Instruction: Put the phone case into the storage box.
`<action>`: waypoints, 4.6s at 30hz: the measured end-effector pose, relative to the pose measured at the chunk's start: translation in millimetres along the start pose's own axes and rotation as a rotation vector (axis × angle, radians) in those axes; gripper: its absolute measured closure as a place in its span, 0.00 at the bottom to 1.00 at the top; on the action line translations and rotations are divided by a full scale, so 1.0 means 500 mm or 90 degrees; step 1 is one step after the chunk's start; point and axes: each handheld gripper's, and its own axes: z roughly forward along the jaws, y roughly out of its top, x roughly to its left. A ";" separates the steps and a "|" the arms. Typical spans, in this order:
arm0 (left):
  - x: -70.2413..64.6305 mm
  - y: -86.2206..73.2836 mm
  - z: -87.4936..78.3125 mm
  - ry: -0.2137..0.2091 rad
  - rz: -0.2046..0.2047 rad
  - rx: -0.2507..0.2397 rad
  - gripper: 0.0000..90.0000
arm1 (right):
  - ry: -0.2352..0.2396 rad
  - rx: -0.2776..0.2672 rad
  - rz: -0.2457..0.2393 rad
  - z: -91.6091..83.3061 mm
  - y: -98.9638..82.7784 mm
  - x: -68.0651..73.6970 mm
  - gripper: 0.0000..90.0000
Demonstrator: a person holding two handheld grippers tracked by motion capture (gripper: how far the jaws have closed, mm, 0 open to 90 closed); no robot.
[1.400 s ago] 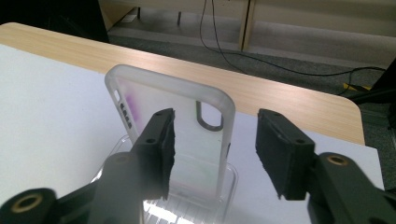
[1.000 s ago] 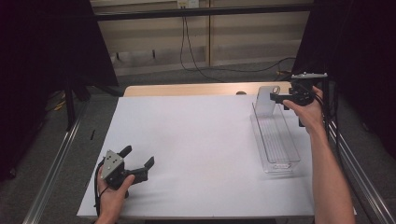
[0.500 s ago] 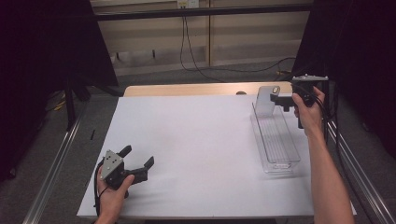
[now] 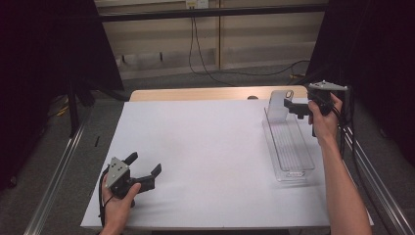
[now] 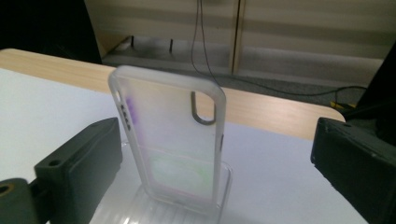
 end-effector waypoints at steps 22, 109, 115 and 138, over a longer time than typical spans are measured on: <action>0.003 0.001 -0.002 -0.012 0.000 -0.003 0.05 | -0.032 -0.040 0.012 -0.041 -0.025 0.009 0.01; -0.005 0.000 -0.023 -0.016 -0.006 -0.013 0.05 | -0.027 -0.163 -0.005 -0.289 -0.199 0.111 0.01; -0.007 0.000 -0.024 -0.018 -0.004 -0.010 0.05 | -0.027 -0.159 -0.016 -0.304 -0.210 0.122 0.00; -0.006 -0.002 -0.031 -0.016 -0.003 -0.007 0.05 | -0.036 -0.143 -0.015 -0.345 -0.286 0.155 0.00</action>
